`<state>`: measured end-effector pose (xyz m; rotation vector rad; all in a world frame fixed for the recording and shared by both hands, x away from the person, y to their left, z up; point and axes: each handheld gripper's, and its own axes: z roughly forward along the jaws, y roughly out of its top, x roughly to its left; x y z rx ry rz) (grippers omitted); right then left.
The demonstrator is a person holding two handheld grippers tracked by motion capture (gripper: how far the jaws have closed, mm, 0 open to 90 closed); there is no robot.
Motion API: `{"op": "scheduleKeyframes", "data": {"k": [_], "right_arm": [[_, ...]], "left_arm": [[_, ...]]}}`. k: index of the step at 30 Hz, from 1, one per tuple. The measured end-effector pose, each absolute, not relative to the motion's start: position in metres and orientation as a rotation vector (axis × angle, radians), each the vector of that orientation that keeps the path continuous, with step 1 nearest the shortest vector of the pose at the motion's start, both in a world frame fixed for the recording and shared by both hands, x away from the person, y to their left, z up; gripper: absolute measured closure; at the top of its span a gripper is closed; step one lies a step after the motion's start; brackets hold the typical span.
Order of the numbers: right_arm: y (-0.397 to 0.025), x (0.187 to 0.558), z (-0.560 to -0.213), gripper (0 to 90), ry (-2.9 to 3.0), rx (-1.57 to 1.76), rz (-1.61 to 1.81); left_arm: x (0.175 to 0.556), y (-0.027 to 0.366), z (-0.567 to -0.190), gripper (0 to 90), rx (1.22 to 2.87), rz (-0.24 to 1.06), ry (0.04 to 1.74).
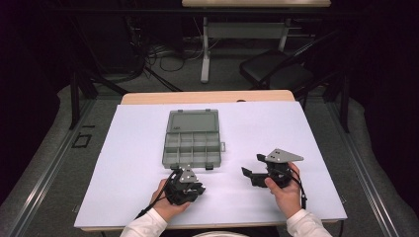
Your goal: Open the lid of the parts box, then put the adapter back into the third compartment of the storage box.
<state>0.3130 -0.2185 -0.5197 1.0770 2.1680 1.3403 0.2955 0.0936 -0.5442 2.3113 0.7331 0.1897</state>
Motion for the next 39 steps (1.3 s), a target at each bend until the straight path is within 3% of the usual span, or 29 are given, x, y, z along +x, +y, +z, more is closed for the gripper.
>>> {"op": "scheduleKeyframes", "data": {"k": [29, 39], "right_arm": [[-0.219, 0.315, -0.521, 22.7, 2.17, 1.086, 1.339], [-0.221, 0.317, -0.522, 22.7, 2.163, 1.091, 1.341]], "left_arm": [[0.295, 0.117, -0.523, 76.5, 2.098, 0.297, 0.838], [0.299, 0.124, -0.521, 76.5, 2.024, 0.34, 0.957]]}}
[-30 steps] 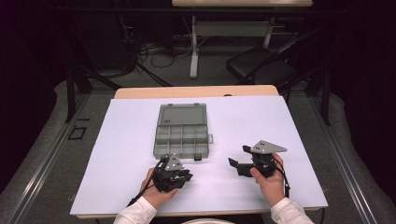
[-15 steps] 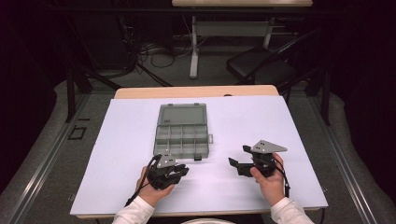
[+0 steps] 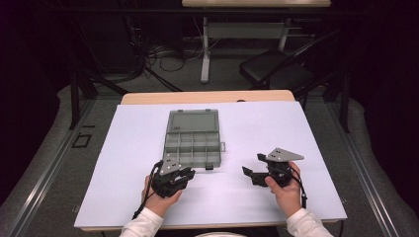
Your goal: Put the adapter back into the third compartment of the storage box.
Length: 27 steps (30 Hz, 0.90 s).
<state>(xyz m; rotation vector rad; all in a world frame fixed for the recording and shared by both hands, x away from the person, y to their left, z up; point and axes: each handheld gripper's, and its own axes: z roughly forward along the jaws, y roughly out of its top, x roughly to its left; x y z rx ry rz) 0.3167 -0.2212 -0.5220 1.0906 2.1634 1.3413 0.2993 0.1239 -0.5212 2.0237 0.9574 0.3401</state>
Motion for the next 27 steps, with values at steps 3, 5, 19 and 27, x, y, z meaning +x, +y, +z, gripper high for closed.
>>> {"op": "scheduleKeyframes", "data": {"k": [3, 5, 19, 27], "right_arm": [[-0.221, 0.317, -0.522, 22.7, 2.167, 1.093, 1.332], [-0.221, 0.316, -0.521, 22.8, 2.165, 1.091, 1.333], [-0.221, 0.316, -0.522, 22.7, 2.157, 1.105, 1.325], [-0.221, 0.316, -0.522, 22.7, 2.155, 1.107, 1.324]], "left_arm": [[0.302, 0.125, -0.521, 76.5, 2.017, 0.347, 0.982], [0.304, 0.125, -0.519, 76.5, 2.015, 0.354, 0.991], [0.342, 0.111, -0.491, 76.5, 2.0, 0.33, 1.037], [0.367, 0.101, -0.48, 76.5, 1.994, 0.336, 1.061]]}}
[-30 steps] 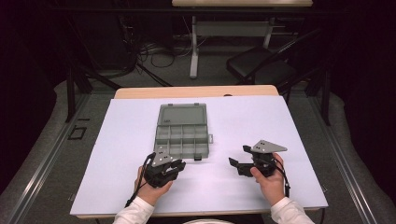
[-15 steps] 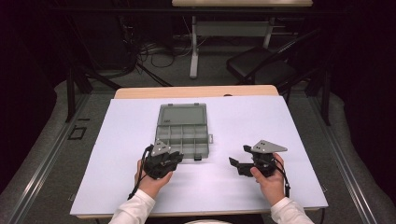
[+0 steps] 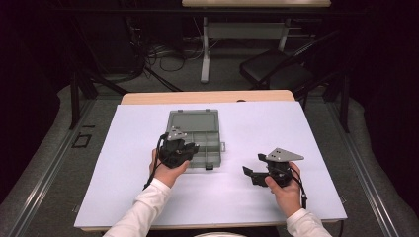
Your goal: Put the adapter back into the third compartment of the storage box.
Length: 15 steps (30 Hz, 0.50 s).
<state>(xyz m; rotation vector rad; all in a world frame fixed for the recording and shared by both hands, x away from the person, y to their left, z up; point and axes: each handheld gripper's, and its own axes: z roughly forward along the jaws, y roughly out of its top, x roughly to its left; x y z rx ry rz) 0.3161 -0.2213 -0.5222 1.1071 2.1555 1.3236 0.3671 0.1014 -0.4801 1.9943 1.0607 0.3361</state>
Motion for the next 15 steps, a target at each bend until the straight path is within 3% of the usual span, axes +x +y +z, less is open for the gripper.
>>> {"op": "scheduleKeyframes", "data": {"k": [15], "right_arm": [[-0.221, 0.317, -0.523, 22.7, 2.154, 1.105, 1.326]], "left_arm": [[0.4, 0.097, -0.479, 76.5, 2.01, 0.336, 1.136]]}}
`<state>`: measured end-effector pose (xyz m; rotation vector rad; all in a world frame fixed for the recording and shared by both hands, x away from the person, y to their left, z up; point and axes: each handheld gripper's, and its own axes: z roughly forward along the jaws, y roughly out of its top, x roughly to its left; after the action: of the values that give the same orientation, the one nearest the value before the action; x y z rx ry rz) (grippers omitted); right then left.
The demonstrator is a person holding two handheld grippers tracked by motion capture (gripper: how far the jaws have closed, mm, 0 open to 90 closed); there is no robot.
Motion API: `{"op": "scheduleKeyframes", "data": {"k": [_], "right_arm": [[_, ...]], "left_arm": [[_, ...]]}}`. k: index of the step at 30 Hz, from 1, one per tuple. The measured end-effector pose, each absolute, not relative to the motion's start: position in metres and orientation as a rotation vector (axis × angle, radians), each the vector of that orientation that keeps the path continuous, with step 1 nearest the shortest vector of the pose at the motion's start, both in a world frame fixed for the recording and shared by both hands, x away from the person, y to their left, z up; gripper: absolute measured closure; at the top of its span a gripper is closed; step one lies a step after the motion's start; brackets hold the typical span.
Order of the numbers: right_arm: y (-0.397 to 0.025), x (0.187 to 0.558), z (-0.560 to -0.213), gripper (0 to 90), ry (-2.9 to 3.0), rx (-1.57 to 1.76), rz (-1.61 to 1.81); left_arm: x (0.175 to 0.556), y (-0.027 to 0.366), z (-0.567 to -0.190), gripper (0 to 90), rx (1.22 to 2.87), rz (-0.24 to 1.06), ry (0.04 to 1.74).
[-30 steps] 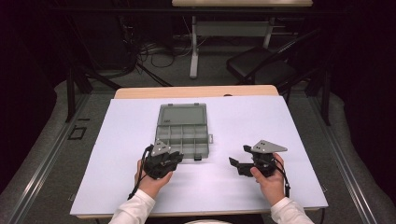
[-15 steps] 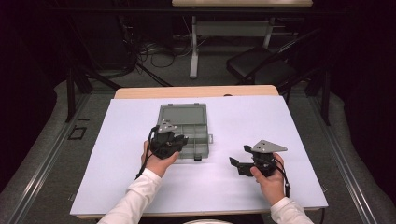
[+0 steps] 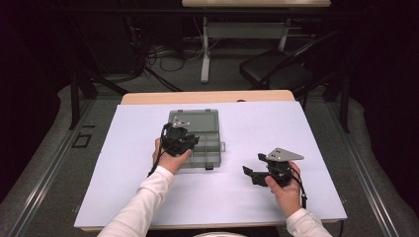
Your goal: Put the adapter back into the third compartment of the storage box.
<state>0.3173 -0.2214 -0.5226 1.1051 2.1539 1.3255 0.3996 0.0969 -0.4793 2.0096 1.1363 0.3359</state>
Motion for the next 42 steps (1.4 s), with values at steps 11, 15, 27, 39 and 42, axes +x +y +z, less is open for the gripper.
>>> {"op": "scheduleKeyframes", "data": {"k": [11, 15, 27, 39, 42], "right_arm": [[-0.221, 0.319, -0.524, 22.7, 2.164, 1.11, 1.325], [-0.222, 0.319, -0.524, 22.7, 2.162, 1.116, 1.326], [-0.221, 0.319, -0.524, 22.8, 2.164, 1.116, 1.328], [-0.221, 0.319, -0.525, 22.7, 2.166, 1.113, 1.326], [-0.221, 0.319, -0.524, 22.8, 2.166, 1.113, 1.326]], "left_arm": [[0.423, 0.091, -0.497, 76.5, 2.006, 0.34, 1.194], [0.427, 0.088, -0.504, 76.5, 2.006, 0.353, 1.213], [0.431, 0.083, -0.515, 76.5, 2.037, 0.354, 1.217], [0.433, 0.081, -0.519, 76.4, 2.065, 0.367, 1.232], [0.433, 0.08, -0.52, 76.4, 2.062, 0.372, 1.236]]}}
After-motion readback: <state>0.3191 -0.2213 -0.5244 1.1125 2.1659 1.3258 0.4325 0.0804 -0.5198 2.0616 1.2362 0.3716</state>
